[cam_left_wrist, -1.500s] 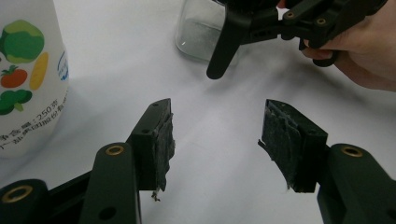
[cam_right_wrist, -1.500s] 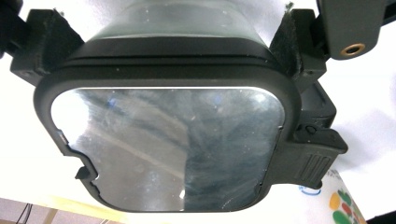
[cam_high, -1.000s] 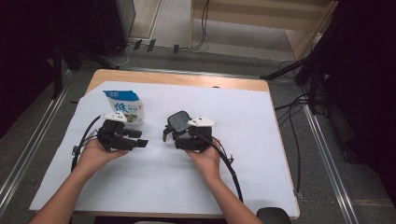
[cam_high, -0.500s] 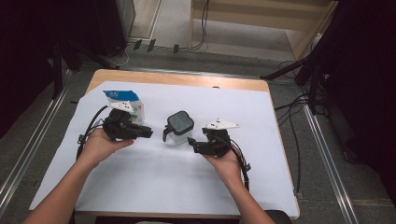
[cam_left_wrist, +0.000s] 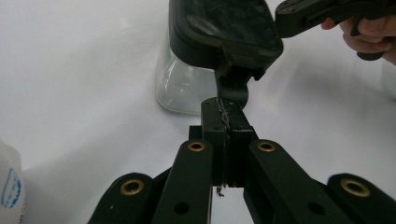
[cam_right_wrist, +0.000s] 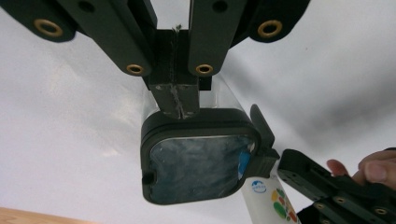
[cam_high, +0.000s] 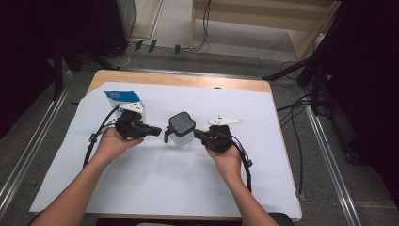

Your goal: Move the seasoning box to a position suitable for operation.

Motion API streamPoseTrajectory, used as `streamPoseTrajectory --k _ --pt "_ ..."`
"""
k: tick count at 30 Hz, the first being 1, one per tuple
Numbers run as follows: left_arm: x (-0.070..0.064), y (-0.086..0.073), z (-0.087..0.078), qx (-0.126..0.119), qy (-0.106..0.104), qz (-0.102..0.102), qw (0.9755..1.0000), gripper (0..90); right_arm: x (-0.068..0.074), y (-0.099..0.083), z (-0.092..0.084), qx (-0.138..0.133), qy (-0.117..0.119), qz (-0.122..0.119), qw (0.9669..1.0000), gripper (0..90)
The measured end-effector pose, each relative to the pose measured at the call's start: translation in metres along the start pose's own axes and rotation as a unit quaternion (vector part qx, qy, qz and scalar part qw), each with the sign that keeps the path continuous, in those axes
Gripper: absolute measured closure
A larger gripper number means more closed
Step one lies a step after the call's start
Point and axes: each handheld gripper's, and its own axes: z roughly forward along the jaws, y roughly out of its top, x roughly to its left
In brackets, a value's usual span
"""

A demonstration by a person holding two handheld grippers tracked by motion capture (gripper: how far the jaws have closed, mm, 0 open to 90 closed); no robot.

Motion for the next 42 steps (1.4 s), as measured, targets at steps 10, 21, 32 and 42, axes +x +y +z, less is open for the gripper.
streamPoseTrajectory --k 10,21,32,42 --pt "0.004 -0.001 0.012 -0.009 0.007 -0.010 0.9999 90.0 0.005 -0.004 0.007 0.007 0.007 0.003 0.9999 90.0" --pt "0.006 -0.002 0.022 -0.004 0.005 0.002 1.0000 90.0 -0.002 -0.003 0.010 0.012 0.017 0.020 0.9996 90.0" --pt "-0.003 -0.001 0.022 -0.005 -0.007 0.004 1.0000 90.0 -0.005 -0.002 0.011 0.009 0.019 0.030 0.9993 90.0" --pt "-0.014 -0.001 0.023 -0.008 -0.029 0.010 0.9995 90.0 -0.008 -0.002 0.012 0.011 0.022 0.032 0.9992 90.0"
